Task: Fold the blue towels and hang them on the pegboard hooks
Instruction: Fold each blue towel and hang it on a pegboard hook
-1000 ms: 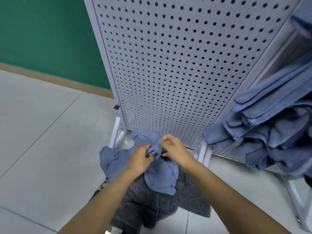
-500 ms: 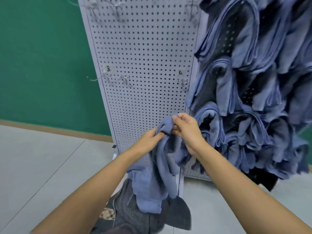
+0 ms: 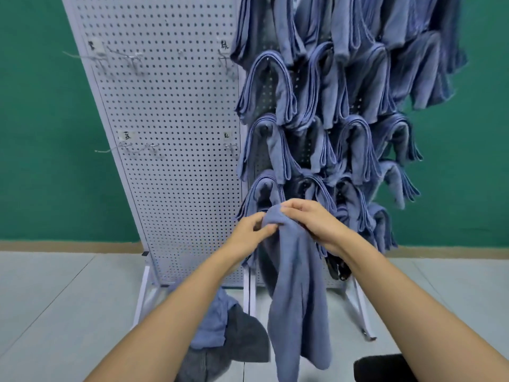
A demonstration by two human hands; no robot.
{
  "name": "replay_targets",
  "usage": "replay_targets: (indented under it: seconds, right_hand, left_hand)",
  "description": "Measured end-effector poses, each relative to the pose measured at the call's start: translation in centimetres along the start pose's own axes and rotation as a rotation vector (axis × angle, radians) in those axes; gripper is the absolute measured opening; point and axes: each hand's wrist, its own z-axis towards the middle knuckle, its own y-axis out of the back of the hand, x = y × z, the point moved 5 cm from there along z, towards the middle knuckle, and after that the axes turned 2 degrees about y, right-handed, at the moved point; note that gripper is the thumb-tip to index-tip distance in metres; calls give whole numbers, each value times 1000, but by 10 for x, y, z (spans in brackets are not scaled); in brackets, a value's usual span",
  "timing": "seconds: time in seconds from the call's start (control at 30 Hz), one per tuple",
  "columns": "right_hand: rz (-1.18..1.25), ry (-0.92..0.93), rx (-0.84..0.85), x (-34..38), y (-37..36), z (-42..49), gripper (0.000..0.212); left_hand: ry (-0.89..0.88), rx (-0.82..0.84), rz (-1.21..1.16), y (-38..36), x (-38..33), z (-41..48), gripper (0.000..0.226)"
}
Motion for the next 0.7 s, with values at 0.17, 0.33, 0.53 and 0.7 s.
replay_targets:
  seconds: [0.17, 0.33, 0.53, 0.7]
  right_hand:
    - [-145, -175, 175, -47, 9, -26, 14]
    - [-760, -112, 40, -55, 39, -19, 24]
    - [-559, 112, -264, -25, 34, -15, 23]
    - [-364, 293, -220, -10, -1, -3, 23]
  left_hand:
    - [128, -71, -348, -1, 6, 2, 18]
    - [199, -50, -275, 6, 15, 5, 37]
    - [356, 418, 37, -14, 15, -11, 36]
    - [404, 441, -26, -36, 24, -15, 34]
